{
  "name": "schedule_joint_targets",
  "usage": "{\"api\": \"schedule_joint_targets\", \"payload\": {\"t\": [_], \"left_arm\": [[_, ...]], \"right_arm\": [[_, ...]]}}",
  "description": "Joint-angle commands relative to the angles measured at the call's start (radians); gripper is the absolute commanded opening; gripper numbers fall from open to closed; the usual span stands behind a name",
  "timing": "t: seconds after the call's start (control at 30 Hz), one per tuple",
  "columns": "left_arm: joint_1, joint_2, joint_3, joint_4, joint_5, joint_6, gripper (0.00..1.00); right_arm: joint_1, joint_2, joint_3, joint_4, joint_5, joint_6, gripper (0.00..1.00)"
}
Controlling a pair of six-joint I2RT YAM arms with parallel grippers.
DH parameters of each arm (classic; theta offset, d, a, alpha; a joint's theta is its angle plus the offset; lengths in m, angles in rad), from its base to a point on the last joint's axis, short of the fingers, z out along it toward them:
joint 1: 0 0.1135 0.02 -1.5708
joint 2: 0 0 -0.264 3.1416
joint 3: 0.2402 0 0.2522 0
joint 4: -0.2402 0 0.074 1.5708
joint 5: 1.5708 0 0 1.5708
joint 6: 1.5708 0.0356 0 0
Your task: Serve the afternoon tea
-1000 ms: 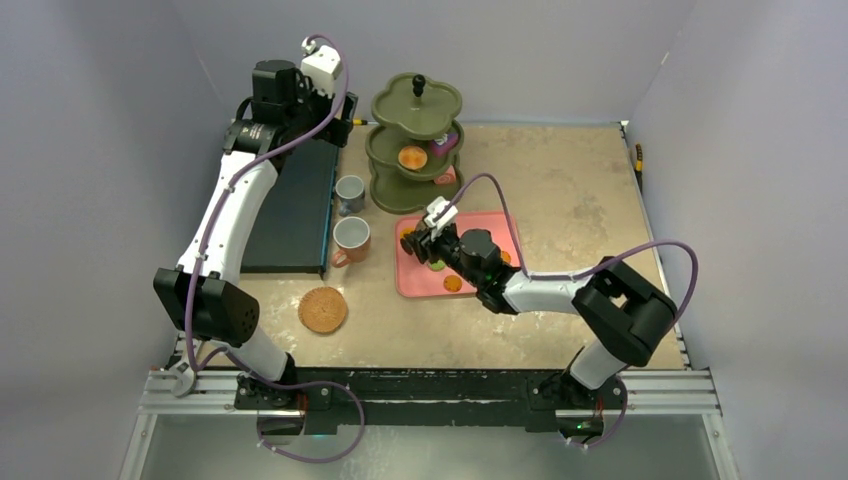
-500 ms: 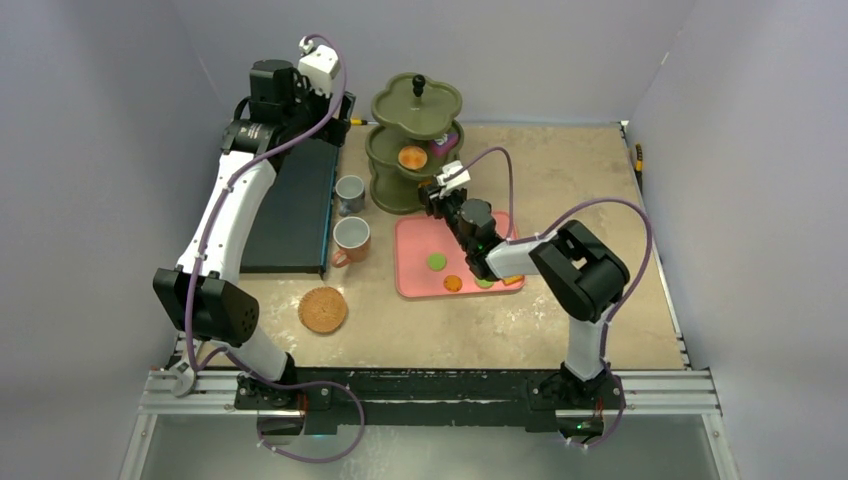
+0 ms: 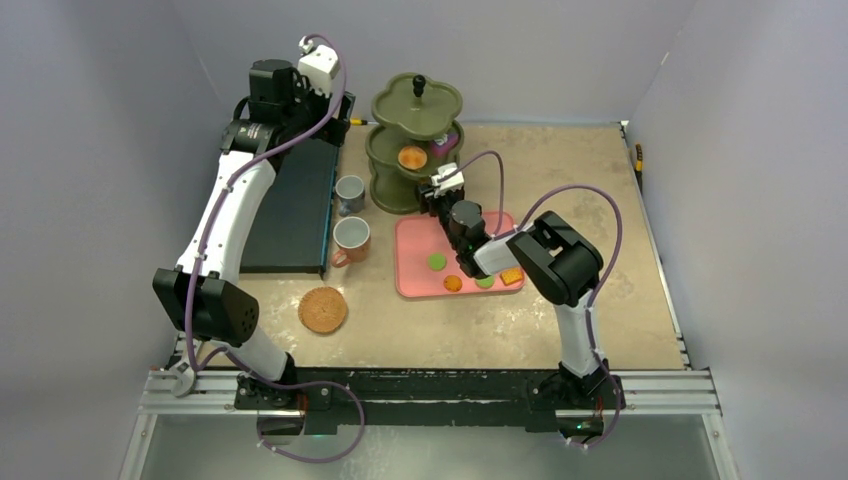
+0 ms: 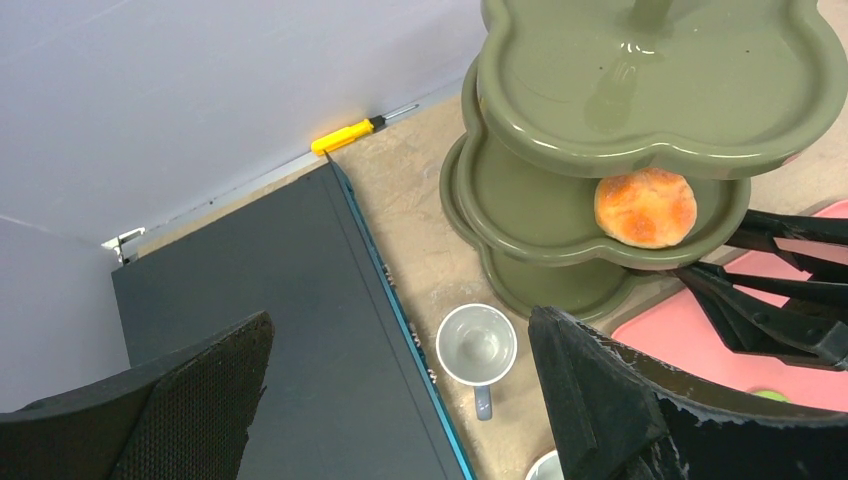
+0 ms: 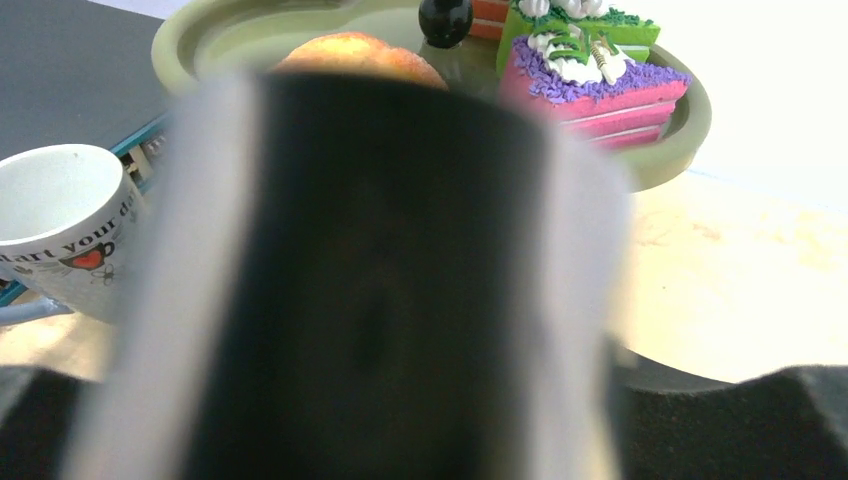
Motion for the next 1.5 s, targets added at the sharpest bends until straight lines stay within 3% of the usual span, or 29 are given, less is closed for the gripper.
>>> {"api": "schedule_joint_targets", "payload": {"t": [0.0,0.33,0.9,1.17,1.47], "left_arm": [[0.011,-0.024,0.030,0.018,0.017,0.015,0.99],[0.012,-0.038,0.027,0.009,0.031,0.004,0.99],[0.010,-0.057,0.008,0.008,0.061,-0.005,0.99],[0.012,-0.050,0.010,0.013,0.063,-0.006,0.99],[0.011,-0.040,0.018,0.015,0.069,-0.013,0.99]], "right_arm": [[-0.004,-0.035,0.018,0.078,0.027,0.009,0.61],[0.025,-0.224,-0.217,0.103,0.018,0.064,0.63],[0.182,-0.511,-0.498,-0.054,0.017,0.139,0.63],[0.241,-0.573,-0.527,-0.193,0.044,0.158,0.63],[0.245,-0.524,-0.509,-0.181,0.101,0.140,0.63]]}}
